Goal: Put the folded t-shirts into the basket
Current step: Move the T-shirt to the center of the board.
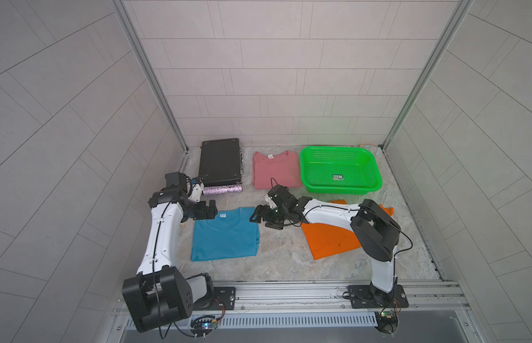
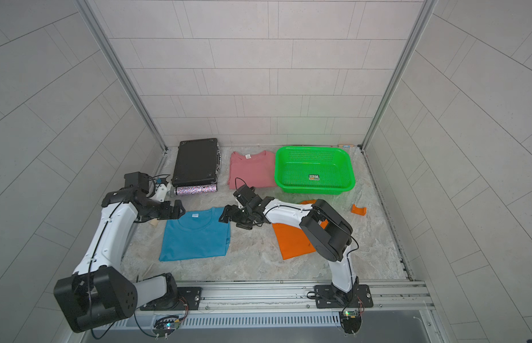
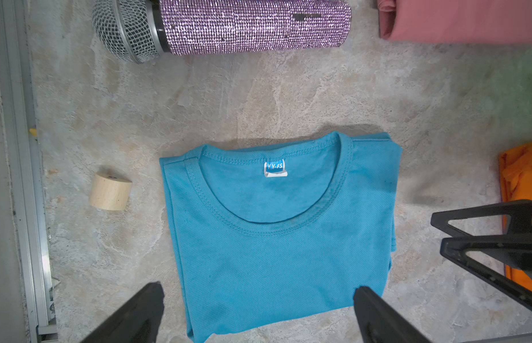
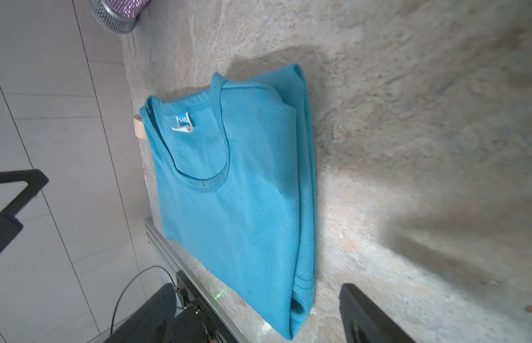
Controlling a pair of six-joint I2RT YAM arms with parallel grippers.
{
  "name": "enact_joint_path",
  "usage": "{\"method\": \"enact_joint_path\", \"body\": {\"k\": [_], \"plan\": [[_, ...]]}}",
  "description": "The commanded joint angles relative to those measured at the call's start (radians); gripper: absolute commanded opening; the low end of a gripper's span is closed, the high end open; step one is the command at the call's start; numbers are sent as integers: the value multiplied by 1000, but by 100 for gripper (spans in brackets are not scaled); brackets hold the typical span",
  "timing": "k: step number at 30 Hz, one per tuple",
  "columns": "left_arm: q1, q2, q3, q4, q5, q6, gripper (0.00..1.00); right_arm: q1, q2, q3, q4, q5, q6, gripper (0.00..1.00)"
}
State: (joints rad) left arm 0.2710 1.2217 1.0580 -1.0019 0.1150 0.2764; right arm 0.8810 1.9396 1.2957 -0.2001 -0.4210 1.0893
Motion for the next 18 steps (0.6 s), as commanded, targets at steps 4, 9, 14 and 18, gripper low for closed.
{"method": "enact_joint_path", "body": {"k": [4, 9, 14, 18], "plan": [[16, 19, -35, 32, -89, -50, 100, -30, 87, 48, -23, -71, -41, 67], [55, 68, -23, 16, -64, -46, 100, -33, 115, 64, -7, -85, -44, 66], [57, 70, -21, 13, -53, -38, 100, -52, 156, 71, 2, -102, -56, 64], [57, 68, -21, 15, -55, -37, 100, -52, 203, 92, 49, -155, -45, 57]]}}
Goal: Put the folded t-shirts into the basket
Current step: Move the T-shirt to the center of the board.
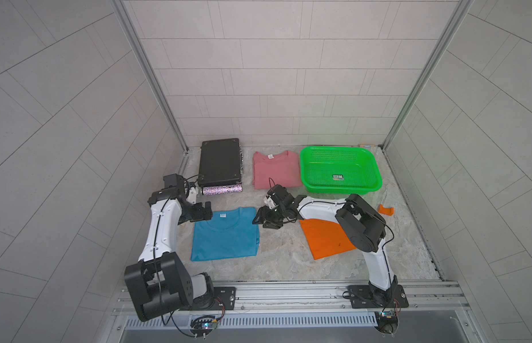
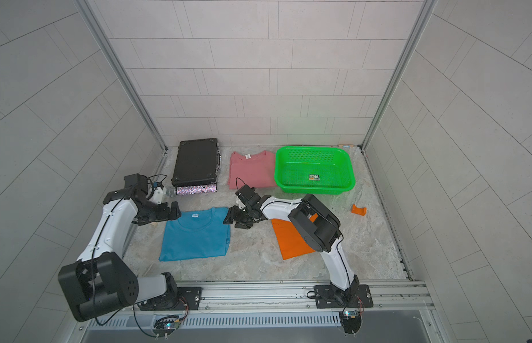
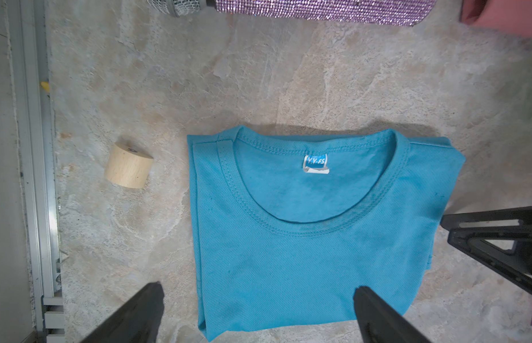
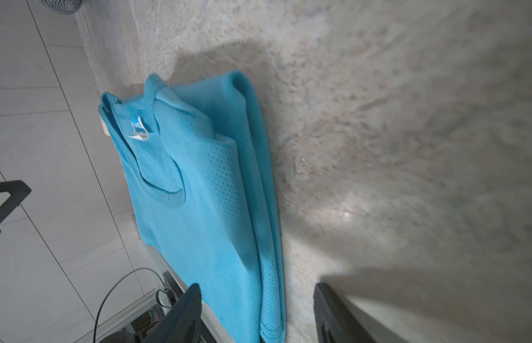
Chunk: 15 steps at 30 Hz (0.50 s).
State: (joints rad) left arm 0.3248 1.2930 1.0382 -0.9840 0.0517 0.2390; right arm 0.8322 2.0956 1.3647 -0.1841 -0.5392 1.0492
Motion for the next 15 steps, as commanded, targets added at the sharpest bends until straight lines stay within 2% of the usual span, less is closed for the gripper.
{"method": "enact_joint_path", "body": {"k": [1, 5, 8, 13, 15], "plan": [[3, -1, -1, -2, 8, 0, 100, -3, 62, 29, 49, -54, 0, 55], [3, 3, 2, -4, 7, 0, 100, -4, 94, 47, 78, -74, 10, 51], [3, 1, 1, -4, 7, 2, 100, -4, 89, 45, 73, -62, -9, 42], [3, 0, 1, -5, 17, 3, 100, -4, 77, 44, 65, -61, -43, 13], [3, 1, 2, -7, 20, 4, 100, -5, 68, 38, 64, -57, -58, 7]]}}
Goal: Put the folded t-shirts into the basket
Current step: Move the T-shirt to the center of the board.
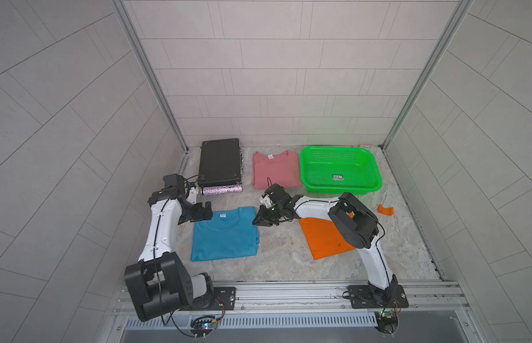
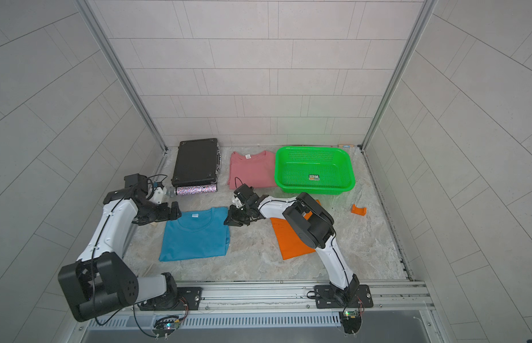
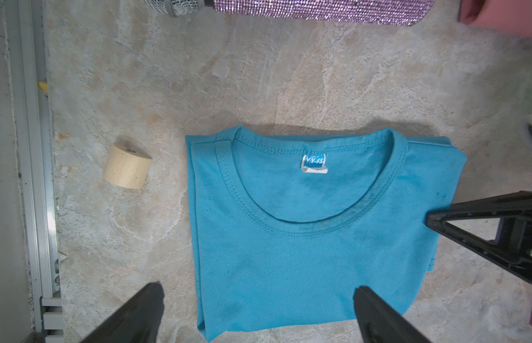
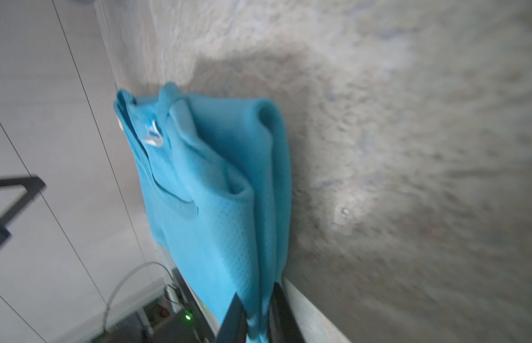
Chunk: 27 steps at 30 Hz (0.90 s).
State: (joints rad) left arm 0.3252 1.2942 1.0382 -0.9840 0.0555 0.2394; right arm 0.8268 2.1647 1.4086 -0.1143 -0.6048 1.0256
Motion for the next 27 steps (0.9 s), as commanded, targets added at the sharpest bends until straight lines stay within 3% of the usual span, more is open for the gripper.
{"method": "enact_joint_path", "body": {"k": [1, 6, 11, 20, 27], "plan": [[3, 0, 3, -7, 15, 5, 100, 0, -9, -9, -5, 10, -43, 1], [4, 5, 5, -10, 44, 15, 100, -23, -74, -54, -24, 2, -88, 0], [-1, 56, 36, -21, 161, 3, 100, -100, -164, -160, -43, -68, -147, 0], [-2, 255, 88, -54, 578, 13, 100, -220, -238, -238, -198, -119, -297, 0], [-19, 412, 69, 4, 646, -97, 100, -254, -259, -228, -237, -55, -285, 3]]}}
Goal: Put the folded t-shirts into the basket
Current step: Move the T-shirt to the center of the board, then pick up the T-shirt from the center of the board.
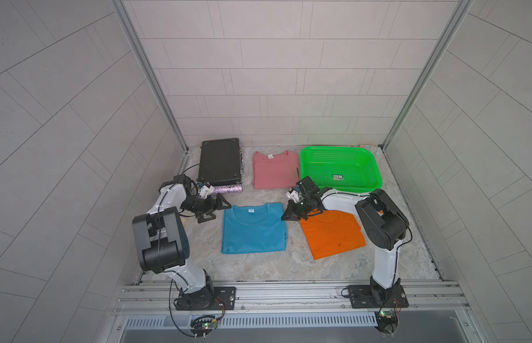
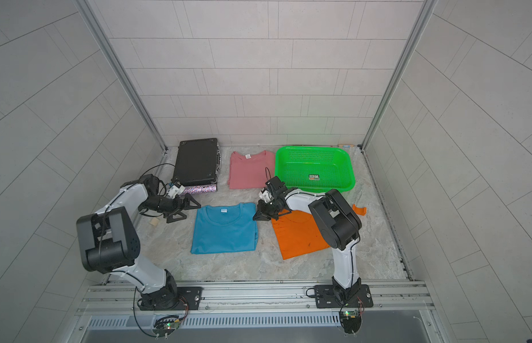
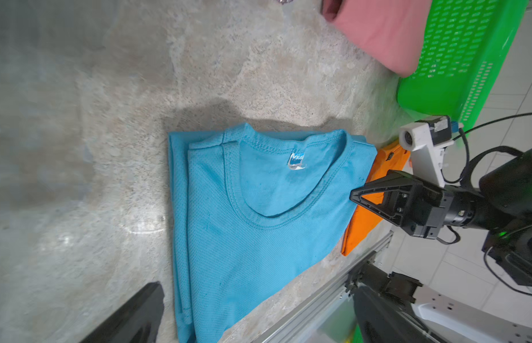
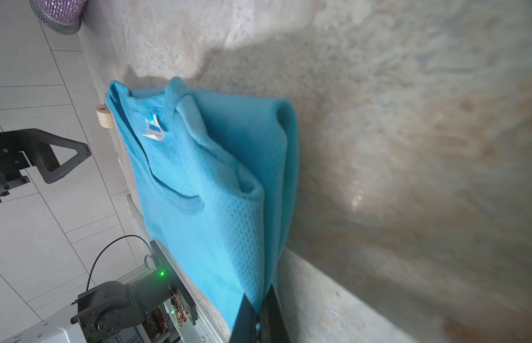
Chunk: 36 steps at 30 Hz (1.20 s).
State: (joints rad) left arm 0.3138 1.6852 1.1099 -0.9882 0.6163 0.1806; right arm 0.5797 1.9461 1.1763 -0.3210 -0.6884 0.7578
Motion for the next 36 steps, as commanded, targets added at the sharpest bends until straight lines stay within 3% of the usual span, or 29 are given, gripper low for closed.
{"method": "enact_joint_path", "body": {"k": [1, 6, 11, 14, 27, 36], "plan": [[-9, 33, -6, 11, 89, -45, 100, -7, -41, 6, -29, 29, -11, 5], [-24, 91, -21, 54, 78, -45, 98, -9, -32, 14, -24, 27, 12, 20], [-33, 141, -39, 123, 75, -55, 97, -14, -58, -11, 7, 44, 26, 46], [-36, 176, -35, 144, 72, -53, 94, -28, -64, -28, 36, 47, 37, 51], [-70, 231, -44, 206, 65, -59, 89, -38, 50, 10, 77, 47, 47, 56], [-83, 262, -28, 205, 68, -62, 74, -37, 99, 14, 124, 18, 59, 55]]}}
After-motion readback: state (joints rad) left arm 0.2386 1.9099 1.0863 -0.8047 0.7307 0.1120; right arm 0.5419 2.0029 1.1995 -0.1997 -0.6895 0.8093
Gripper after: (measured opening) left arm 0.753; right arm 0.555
